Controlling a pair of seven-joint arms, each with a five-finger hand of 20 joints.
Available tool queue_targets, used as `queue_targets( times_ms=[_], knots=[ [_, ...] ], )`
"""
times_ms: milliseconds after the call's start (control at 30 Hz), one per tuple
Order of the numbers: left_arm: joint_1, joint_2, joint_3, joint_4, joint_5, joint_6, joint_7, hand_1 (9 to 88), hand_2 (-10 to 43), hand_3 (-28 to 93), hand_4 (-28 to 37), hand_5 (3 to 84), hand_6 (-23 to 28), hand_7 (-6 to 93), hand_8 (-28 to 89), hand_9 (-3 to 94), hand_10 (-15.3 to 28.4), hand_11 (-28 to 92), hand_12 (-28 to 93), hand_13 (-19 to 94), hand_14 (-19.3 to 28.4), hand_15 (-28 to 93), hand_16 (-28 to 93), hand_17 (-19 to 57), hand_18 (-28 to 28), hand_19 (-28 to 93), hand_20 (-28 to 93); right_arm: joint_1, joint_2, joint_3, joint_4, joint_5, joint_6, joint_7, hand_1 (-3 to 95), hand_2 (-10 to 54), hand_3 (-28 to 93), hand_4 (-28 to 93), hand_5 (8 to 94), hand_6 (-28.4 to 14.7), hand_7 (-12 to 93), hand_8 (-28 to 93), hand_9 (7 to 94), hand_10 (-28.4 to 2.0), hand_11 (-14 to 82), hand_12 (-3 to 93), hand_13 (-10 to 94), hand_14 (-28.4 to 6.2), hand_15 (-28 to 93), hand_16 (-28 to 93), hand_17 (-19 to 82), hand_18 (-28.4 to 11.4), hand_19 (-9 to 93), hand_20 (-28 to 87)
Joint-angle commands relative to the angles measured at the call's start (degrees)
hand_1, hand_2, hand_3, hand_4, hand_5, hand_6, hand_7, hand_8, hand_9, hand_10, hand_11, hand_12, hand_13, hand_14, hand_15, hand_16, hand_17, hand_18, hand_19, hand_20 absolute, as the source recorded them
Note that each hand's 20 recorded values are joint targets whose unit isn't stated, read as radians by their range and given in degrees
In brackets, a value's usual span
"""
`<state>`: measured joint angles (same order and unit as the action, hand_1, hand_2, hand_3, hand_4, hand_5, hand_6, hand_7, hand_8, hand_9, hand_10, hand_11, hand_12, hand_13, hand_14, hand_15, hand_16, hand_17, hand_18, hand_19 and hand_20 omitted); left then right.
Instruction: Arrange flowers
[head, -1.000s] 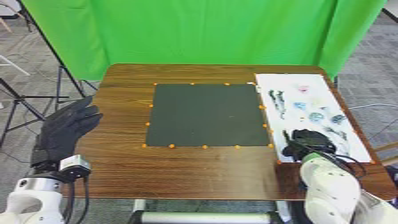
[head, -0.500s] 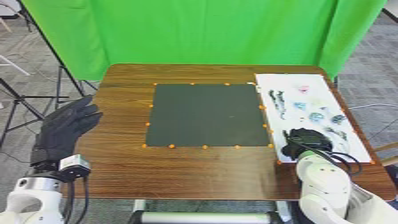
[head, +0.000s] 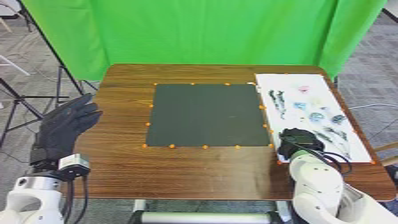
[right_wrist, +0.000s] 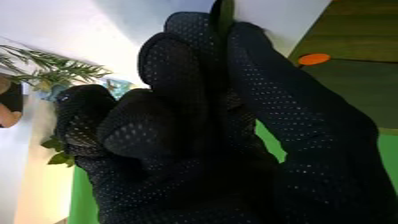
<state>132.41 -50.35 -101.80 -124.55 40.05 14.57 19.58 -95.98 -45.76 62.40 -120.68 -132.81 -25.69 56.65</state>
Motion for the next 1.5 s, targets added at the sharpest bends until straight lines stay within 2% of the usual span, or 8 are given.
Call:
queue_targets(
  times_ms=[33,167,300,467,700,1033,1100,1500],
  knots=[
    [0.58,0.38,-0.04,0.07,-0.5,0.36,0.63,25.6,5.5,81,-18.1,40.8,10.5,11.6,-9,34.7,20.7,32,7,22,27.6,60,-16,-9.0,23.8,63,-3,-4.55,0.73,-2.39,7.08,1.76,-0.79,0.51,50.3,-4.7,74,-28,70.7,-5.0,48,18,73.9,-17.1,57.7,33.5,76,-9.1,79,27,52,-22.6,93,28],
    [0.63,0.05,-0.16,0.04,-0.32,0.34,0.61,25.6,5.5,81,-18.2,40.8,10.5,11.6,-9,34.7,20.6,32,7,22,27.5,60,-16,-9.0,23.8,63,-3,-4.73,1.05,-1.35,7.06,2.6,1.21,0.27,51.2,-4.5,75,-28,72.4,-5.0,46,19,75.0,-16.7,56.7,34.5,78,-8.8,78,27,52,-22.6,93,29],
    [1.22,0.64,-0.25,-0.07,-0.9,0.86,1.53,25.5,5.5,81,-18.1,40.8,10.5,11.6,-9,34.7,20.6,32,7,22,27.6,61,-16,-9.0,23.8,63,-3,-4.74,1.84,-0.15,6.36,3.11,4.07,-0.08,51.4,-4.4,76,-27,73.7,-5.1,45,20,76.0,-16.5,56.5,35.1,79,-8.6,78,27,53,-22.6,93,30],
    [1.01,0.38,-0.25,-0.08,-0.57,0.71,1.2,25.6,5.5,81,-18.1,40.8,10.5,11.6,-9,34.7,20.6,32,7,22,27.6,61,-16,-9.0,23.8,63,-3,-5.35,3.4,2.02,4.53,3.13,7.38,-0.66,51.4,-4.3,76,-27,74.4,-4.9,45,22,76.9,-16.2,56.5,35.7,80,-8.4,78,28,54,-22.5,93,32],
    [1.24,1.17,0.33,-0.17,-1.4,2.06,2.38,25.5,5.6,81,-18.3,40.8,10.5,11.5,-9,34.7,20.7,32,7,22,27.6,61,-16,-9.0,23.7,63,-3,-5.87,5.76,4.66,1.84,2.35,11.52,-1.33,51.3,-4.3,77,-26,74.9,-5.1,45,22,77.3,-15.6,56.2,36.5,80,-8.3,78,28,54,-22.3,93,33],
    [1.37,1.03,0.28,-0.27,-1.12,1.97,2.08,25.4,5.6,80,-18.2,40.8,10.5,11.5,-9,34.7,20.8,31,7,22,27.6,61,-16,-9.0,23.7,62,-3,-4.43,8.0,7.14,-1.12,1.5,14.53,-3.04,51.1,-4.4,78,-25,75.1,-5.2,45,23,77.6,-15.5,56.0,37.3,80,-8.1,78,28,54,-22.2,93,34],
    [1.72,1.9,0.44,-0.34,-1.87,2.66,2.77,25.3,5.6,81,-18.1,40.8,10.5,11.5,-9,34.7,20.8,31,7,22,27.5,61,-16,-9.0,23.7,62,-3,-3.77,8.12,7.54,-1.65,1.44,14.89,-3.58,51.1,-4.4,78,-25,75.1,-5.2,45,23,77.7,-15.5,55.9,37.4,80,-8.1,78,28,55,-22.2,93,34],
    [1.59,0.92,-0.06,-0.44,-0.96,1.93,1.73,25.3,5.5,81,-18.2,40.9,10.6,11.4,-9,34.7,20.6,32,7,22,27.6,61,-16,-9.0,23.8,62,-3,-2.19,8.25,7.67,-3.33,0.64,14.93,-3.19,50.7,-4.7,78,-25,75.2,-5.3,45,23,77.8,-15.3,55.6,38.2,81,-8.2,78,29,55,-22.0,93,35]
  ],
)
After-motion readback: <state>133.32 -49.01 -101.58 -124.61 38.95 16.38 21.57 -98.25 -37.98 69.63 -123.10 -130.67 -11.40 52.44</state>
